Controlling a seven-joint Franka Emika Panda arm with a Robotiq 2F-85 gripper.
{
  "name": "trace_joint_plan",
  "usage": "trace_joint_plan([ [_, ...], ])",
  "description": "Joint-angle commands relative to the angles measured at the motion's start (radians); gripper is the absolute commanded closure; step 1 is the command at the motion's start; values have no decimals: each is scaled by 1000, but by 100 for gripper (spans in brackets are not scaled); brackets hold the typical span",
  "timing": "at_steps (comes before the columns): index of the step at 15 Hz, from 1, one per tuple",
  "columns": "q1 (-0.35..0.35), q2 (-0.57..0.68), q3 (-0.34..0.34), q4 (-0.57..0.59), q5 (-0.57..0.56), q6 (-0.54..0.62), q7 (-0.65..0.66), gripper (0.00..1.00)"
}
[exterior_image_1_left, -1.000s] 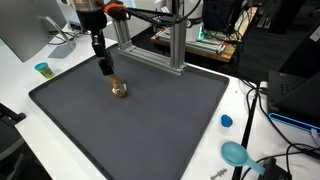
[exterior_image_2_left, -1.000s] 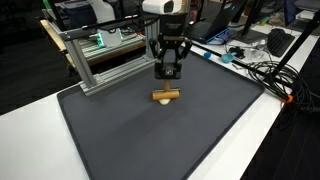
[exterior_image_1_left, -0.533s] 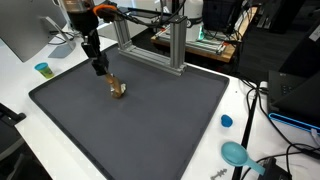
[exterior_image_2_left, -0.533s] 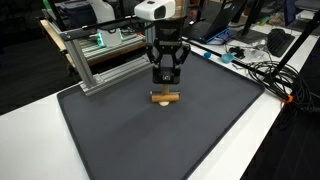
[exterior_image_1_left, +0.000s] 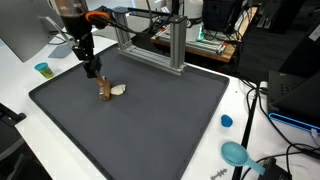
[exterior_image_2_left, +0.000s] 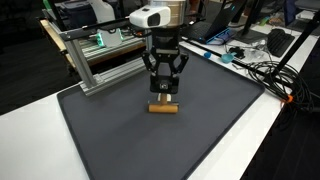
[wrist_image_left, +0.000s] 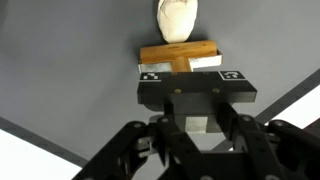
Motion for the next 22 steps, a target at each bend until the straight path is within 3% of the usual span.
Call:
trace_joint_plan([
  [1, 5, 64, -30, 34, -17, 20, 33, 79],
  [7, 10, -79, -56, -62, -46, 17, 12, 79],
  [13, 30, -227, -32, -181, -50, 26, 18, 79],
  [22, 102, -178, 20, -216, -181, 41, 111, 79],
])
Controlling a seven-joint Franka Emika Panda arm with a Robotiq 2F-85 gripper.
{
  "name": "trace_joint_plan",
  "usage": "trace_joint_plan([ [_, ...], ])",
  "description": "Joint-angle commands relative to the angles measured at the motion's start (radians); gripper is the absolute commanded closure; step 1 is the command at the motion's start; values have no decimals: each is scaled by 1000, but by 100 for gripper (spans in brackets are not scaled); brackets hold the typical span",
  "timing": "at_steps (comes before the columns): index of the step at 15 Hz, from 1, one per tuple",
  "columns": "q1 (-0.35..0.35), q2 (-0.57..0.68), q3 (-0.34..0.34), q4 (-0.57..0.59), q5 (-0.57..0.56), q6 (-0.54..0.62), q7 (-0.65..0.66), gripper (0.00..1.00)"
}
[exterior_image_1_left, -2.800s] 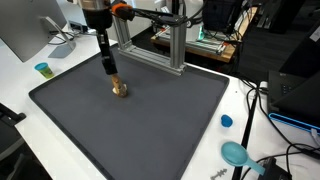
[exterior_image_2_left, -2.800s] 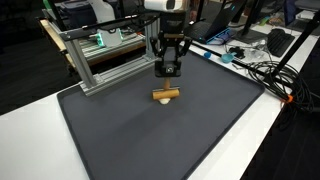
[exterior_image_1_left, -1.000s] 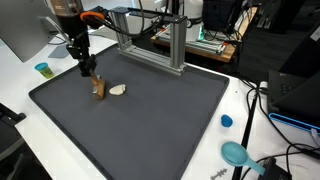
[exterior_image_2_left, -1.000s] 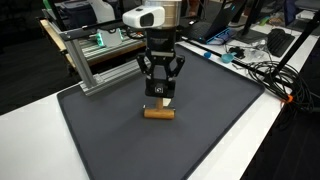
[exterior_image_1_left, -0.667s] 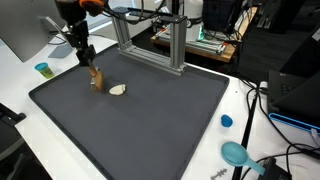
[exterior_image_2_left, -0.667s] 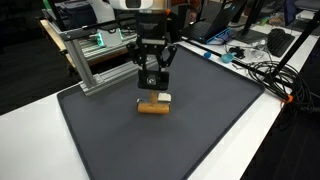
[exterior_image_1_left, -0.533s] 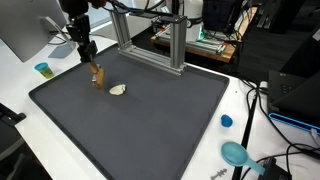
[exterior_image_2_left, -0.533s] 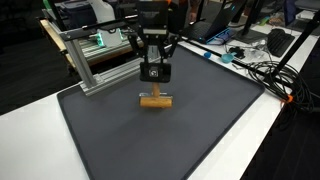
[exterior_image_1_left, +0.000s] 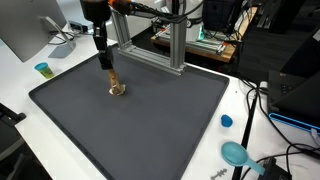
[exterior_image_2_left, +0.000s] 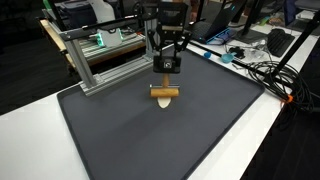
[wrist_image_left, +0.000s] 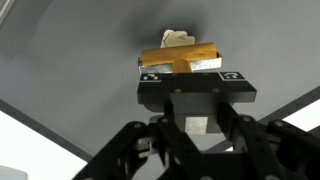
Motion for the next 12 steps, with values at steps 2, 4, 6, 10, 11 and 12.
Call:
trace_joint_plan([
  [2, 4, 48, 20, -5, -24, 24, 17, 79],
  [4, -6, 59, 26, 1, -3, 17, -16, 79],
  [6, -21, 57, 38, 0, 26, -27, -81, 79],
  [10, -41, 61, 58, 1, 85, -90, -199, 79],
  [11, -45, 62, 61, 3, 100, -105, -223, 79],
  [12, -49, 65, 63, 5, 114, -119, -245, 79],
])
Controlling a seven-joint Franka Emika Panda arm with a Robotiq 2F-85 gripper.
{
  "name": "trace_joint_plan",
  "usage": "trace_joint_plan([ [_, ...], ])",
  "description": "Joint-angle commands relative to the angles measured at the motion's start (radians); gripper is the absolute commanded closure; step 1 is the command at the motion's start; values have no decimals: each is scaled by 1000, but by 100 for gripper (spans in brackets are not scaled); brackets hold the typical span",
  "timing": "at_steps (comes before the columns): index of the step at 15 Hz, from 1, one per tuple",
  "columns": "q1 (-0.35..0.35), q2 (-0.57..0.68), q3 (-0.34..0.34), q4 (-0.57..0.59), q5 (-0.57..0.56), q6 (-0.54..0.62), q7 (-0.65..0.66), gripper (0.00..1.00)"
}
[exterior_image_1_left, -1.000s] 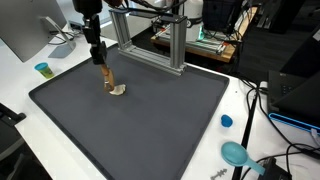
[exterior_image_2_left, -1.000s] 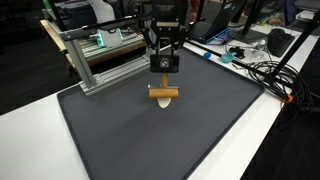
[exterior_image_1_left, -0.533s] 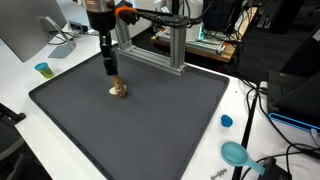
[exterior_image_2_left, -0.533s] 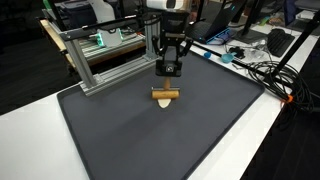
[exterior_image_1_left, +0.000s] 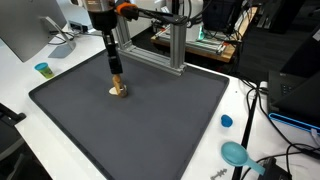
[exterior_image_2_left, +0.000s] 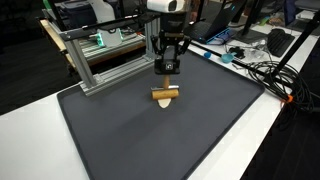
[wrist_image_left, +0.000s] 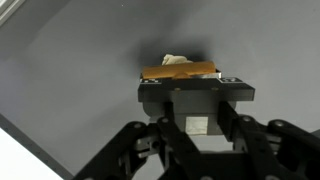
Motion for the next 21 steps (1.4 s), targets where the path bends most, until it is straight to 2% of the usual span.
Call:
trace_joint_plan([
  [1, -33, 35, 26, -3, 70, -73, -99, 79],
  [8, -46, 55, 17, 28, 100, -196, -153, 79],
  [12, -50, 45, 19, 28, 124, -224, -160, 79],
  [15, -79, -53, 25, -18, 144, -129, -301, 79],
  [17, -93, -108, 12, -21, 96, -115, -392, 79],
  [21, -141, -122, 39, 13, 173, -63, -638, 79],
])
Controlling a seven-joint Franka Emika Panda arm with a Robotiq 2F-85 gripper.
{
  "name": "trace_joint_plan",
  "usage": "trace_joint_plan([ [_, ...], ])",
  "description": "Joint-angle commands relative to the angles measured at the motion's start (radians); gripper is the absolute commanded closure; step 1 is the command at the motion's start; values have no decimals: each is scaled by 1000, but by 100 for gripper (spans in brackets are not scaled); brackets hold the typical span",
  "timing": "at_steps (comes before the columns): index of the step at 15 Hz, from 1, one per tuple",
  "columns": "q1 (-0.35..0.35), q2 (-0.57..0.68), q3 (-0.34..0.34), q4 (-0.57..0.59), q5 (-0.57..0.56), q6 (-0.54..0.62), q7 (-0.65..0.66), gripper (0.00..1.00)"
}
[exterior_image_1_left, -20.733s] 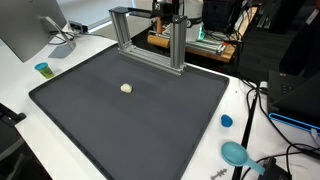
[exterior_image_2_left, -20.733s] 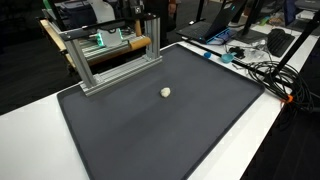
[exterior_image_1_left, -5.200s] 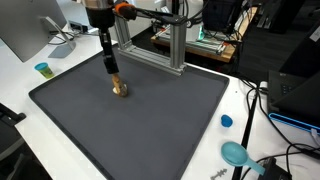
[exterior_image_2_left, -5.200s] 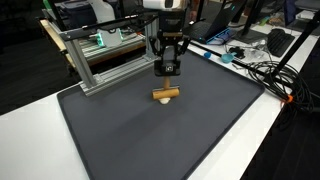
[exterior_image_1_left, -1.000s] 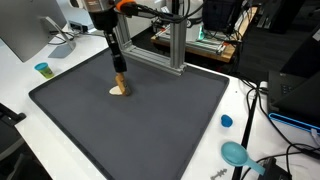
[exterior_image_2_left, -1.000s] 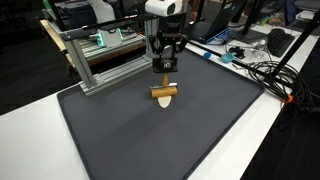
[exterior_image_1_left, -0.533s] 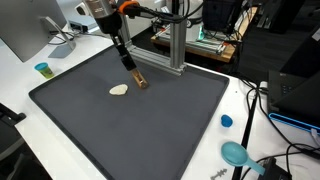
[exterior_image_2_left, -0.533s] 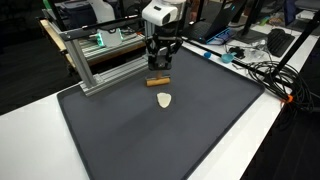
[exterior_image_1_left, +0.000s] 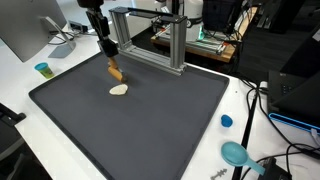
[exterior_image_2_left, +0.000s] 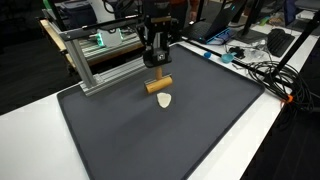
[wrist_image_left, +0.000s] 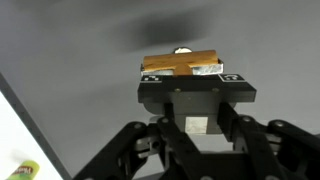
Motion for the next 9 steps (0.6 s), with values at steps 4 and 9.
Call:
trace_joint_plan([
  [4, -31, -19, 33, 3, 87, 42, -208, 54],
  [9, -48, -49, 63, -90, 111, 226, -448, 79],
])
